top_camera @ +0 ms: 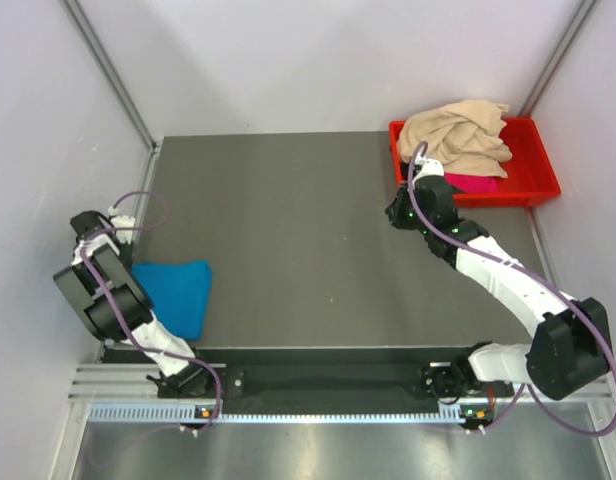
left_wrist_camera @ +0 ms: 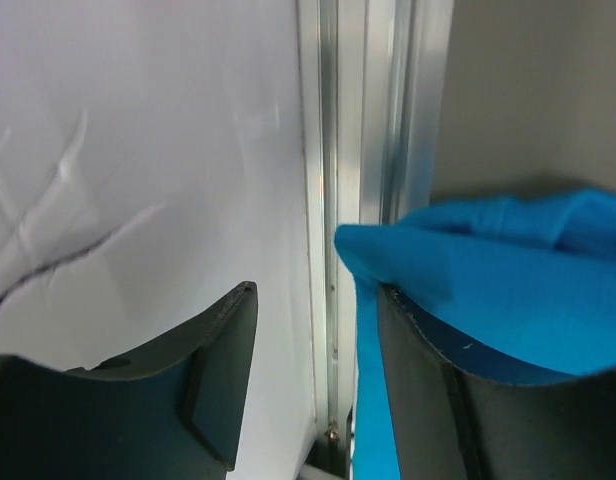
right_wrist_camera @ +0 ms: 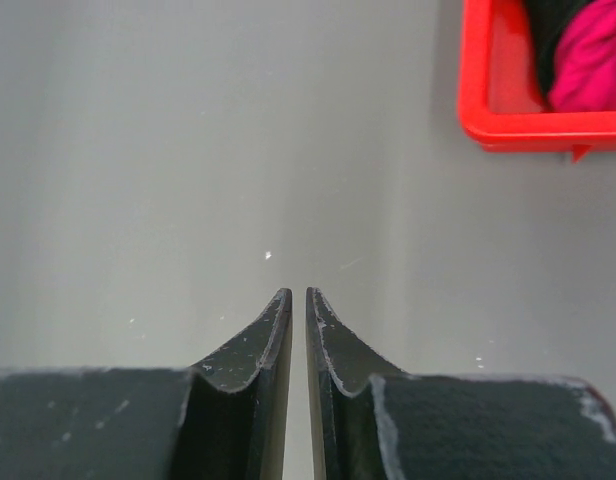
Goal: Fold and stack the t-shirts
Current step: Neatly place the folded tshirt to the corner
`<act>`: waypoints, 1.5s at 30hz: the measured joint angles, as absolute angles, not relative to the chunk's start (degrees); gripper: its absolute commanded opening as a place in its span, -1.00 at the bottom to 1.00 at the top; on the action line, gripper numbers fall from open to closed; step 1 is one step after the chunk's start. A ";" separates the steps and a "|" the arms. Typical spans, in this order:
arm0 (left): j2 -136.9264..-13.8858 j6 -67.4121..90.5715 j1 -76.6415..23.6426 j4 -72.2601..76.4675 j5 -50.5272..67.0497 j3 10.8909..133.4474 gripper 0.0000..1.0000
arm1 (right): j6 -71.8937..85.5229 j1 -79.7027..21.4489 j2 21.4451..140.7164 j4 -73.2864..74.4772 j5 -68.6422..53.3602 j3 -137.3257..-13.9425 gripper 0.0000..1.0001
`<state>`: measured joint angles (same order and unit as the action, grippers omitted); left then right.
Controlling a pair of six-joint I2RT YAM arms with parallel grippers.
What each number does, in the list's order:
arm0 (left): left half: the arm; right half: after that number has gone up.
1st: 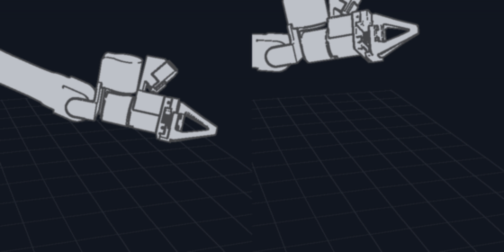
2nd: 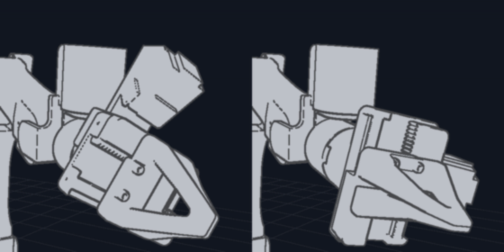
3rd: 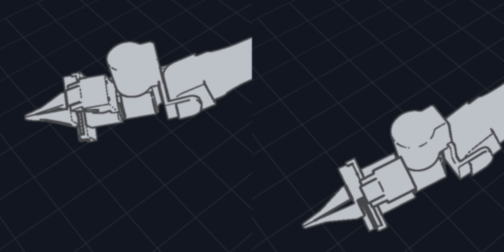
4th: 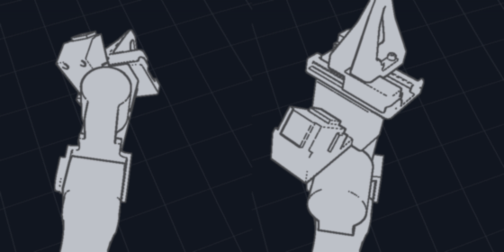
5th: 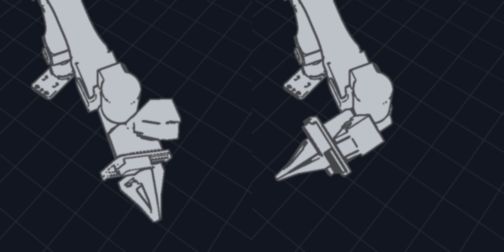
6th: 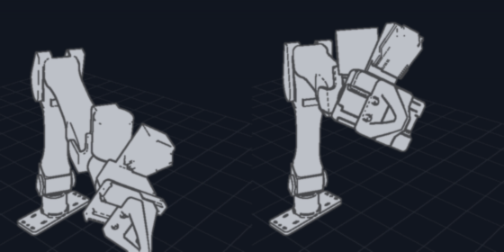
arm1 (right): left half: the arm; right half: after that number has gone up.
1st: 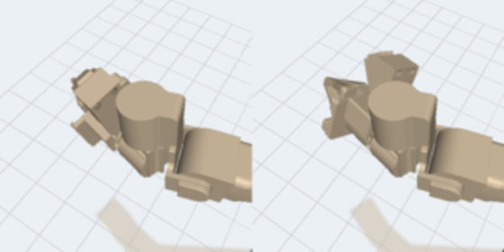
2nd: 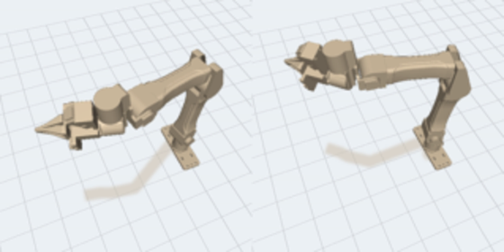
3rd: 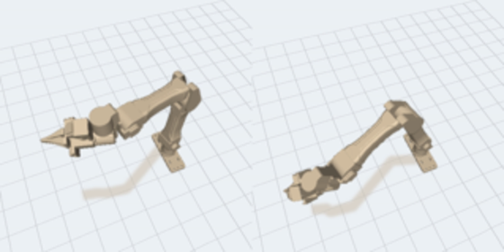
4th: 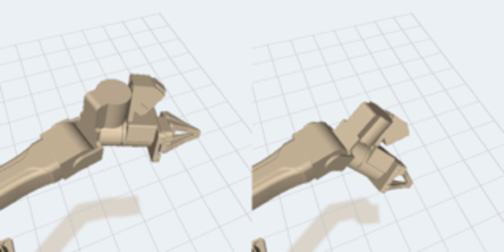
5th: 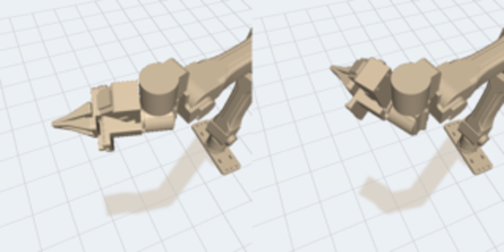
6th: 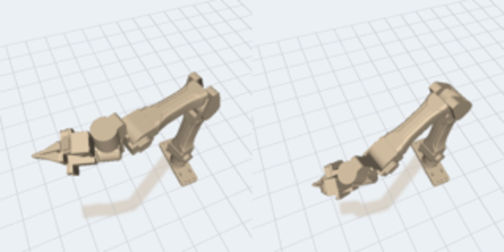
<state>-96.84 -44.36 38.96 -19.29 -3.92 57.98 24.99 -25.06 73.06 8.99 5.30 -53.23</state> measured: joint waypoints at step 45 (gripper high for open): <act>-53.19 -23.81 12.45 -40.84 19.73 44.82 0.97 | 19.99 -18.20 44.93 14.50 9.23 -29.91 0.63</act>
